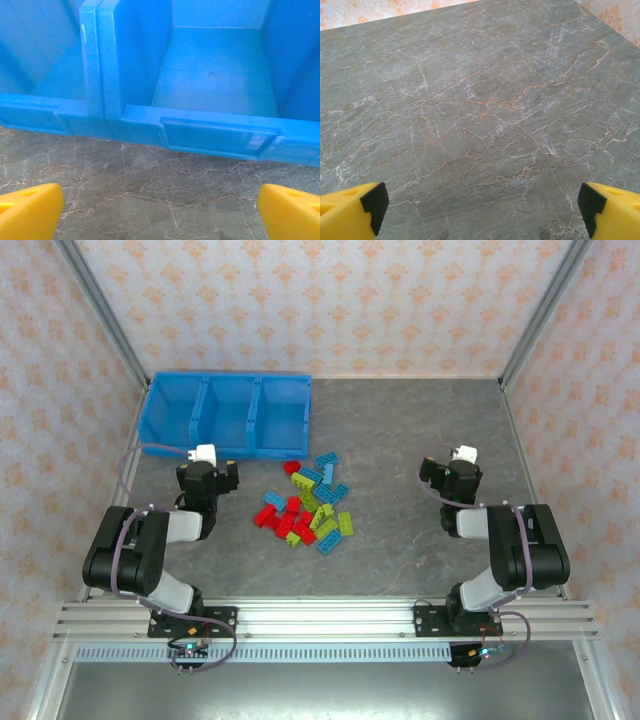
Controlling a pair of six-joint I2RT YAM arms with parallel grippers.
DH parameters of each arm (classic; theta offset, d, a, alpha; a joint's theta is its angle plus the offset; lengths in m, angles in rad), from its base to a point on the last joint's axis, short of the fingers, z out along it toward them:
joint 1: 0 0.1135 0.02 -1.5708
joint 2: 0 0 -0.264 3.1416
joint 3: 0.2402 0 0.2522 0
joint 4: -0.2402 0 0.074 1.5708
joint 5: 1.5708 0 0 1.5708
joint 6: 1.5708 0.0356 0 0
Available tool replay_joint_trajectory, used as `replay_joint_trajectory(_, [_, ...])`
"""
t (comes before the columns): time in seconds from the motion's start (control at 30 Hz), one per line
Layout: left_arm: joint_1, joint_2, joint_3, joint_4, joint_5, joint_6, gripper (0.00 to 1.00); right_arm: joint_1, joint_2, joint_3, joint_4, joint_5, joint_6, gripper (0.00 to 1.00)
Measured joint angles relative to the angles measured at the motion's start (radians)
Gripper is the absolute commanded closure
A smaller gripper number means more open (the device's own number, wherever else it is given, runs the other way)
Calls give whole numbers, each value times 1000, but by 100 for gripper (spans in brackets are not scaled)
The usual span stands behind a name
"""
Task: Sort the legos into containers by color
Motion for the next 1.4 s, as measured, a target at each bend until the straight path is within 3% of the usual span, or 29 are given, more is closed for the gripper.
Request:
replay_joint_trajectory(0.7, [0,0,0,0,0,0,0,0,-10,13,-42,0,0,1])
replay_joint_trajectory(0.8, [0,-1,0,-1,0,0,0,3,-94,59,-192,39,24,1])
replay_joint_trajectory(0.9, [-17,-41,4,-47,-26,0,0,19,-297,98,-372,90,101,1])
replay_joint_trajectory(1.1, [-96,-300,115,-363,-137,-67,0,54,-645,281,-852,3,350,2])
replay_joint_trajectory(1.2, [-129,-412,229,-572,-148,-150,1,97,-693,343,-1054,-119,422,1])
replay_joint_trajectory(1.4, [-222,-440,443,-932,5,-376,11,381,-610,413,-1370,-262,467,1])
